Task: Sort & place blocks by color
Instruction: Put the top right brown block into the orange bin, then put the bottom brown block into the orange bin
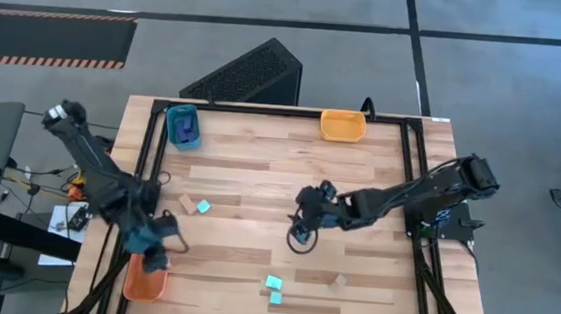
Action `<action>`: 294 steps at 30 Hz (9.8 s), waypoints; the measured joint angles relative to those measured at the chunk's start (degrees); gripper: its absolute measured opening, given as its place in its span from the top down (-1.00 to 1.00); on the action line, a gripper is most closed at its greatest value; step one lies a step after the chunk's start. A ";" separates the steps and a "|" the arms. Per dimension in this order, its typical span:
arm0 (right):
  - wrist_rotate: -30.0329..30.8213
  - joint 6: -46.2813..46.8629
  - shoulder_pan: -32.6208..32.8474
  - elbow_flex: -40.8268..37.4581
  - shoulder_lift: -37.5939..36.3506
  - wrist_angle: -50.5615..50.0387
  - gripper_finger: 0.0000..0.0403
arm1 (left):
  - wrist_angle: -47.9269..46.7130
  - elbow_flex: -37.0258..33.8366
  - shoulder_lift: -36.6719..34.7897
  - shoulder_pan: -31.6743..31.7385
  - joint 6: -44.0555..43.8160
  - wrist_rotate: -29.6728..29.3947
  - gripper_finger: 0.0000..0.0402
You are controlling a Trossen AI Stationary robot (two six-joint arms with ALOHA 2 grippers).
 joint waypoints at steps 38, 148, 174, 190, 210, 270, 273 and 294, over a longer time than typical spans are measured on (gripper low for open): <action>-16.71 -16.08 31.22 -5.32 5.90 -9.89 -0.56 | -1.22 0.07 8.05 -4.96 -10.03 -15.38 0.22; 16.97 -41.90 6.68 4.25 -2.47 14.71 0.34 | 72.00 4.09 28.58 44.60 37.95 -9.40 0.37; 21.37 -48.92 9.60 4.49 -2.34 23.94 0.33 | 76.15 4.18 28.29 42.91 37.20 -5.33 0.69; 23.96 -46.71 7.55 4.45 -2.49 21.45 0.34 | 74.84 4.05 28.36 46.15 39.98 -3.67 0.92; 5.66 -47.88 -15.62 4.75 -2.40 28.47 0.38 | 73.60 4.11 25.88 72.48 37.16 13.29 -0.22; -5.09 -59.91 -22.66 4.51 -2.42 26.09 0.34 | 82.21 17.95 46.65 80.31 34.96 40.38 -0.56; -5.09 -60.17 -22.68 4.51 -2.42 26.05 0.34 | 82.40 17.95 46.63 80.11 34.58 40.33 -0.31; 12.17 -46.42 -18.17 4.75 -13.67 15.72 -0.22 | 72.44 17.88 41.39 78.93 35.32 34.16 0.56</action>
